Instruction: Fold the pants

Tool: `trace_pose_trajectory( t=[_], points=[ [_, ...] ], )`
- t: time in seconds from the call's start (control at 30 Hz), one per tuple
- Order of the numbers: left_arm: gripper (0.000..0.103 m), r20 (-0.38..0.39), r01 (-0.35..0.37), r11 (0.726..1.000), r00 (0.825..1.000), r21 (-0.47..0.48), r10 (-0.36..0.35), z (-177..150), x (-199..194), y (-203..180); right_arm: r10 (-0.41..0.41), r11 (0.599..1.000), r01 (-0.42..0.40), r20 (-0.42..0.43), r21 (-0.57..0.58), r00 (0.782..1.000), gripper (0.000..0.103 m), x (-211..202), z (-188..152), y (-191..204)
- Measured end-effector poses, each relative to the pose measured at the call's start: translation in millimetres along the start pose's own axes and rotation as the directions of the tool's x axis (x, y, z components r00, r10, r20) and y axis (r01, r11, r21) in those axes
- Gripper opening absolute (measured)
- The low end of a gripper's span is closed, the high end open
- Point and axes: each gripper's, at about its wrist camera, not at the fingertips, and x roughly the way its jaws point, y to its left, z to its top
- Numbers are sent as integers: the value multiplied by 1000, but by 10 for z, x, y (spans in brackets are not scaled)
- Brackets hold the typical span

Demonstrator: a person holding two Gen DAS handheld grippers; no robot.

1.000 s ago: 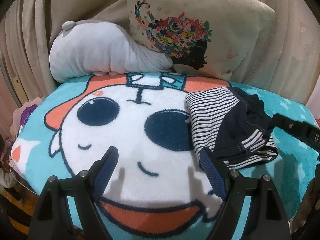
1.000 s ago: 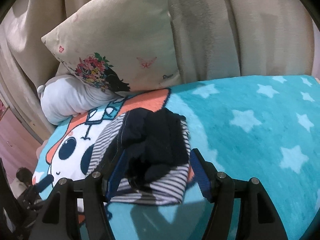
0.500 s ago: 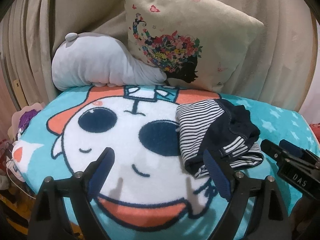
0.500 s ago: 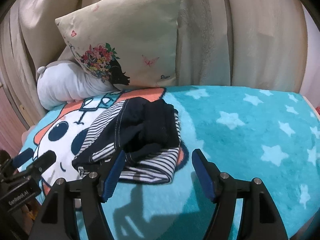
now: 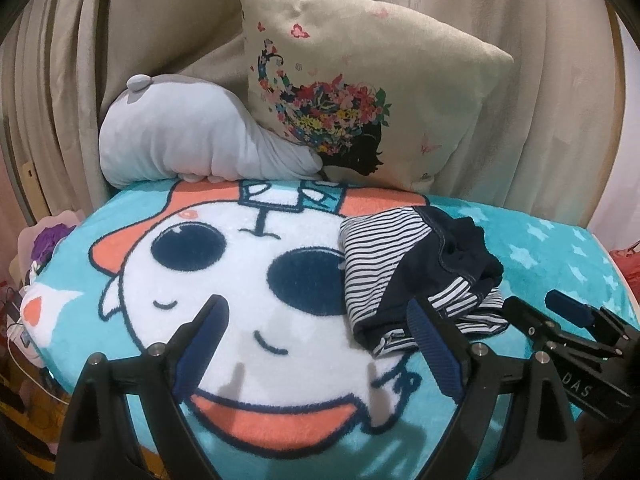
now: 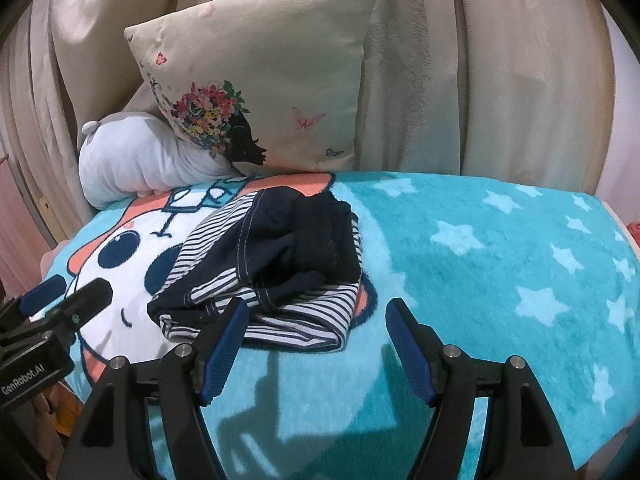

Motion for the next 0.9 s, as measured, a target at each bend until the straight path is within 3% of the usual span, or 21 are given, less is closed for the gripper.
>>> trace_pose_trajectory(
  t=[0.53,0.9],
  points=[
    [93,15,4,1000,1000,-4,-4,-6,5,22,1,1000,-3,-38,-29,999,77,89,-73,113],
    [103,151,-31,998,988,-59,39,12,-192,79,8,999,-9,-45,-32,999,77,108,-113,147]
  ],
)
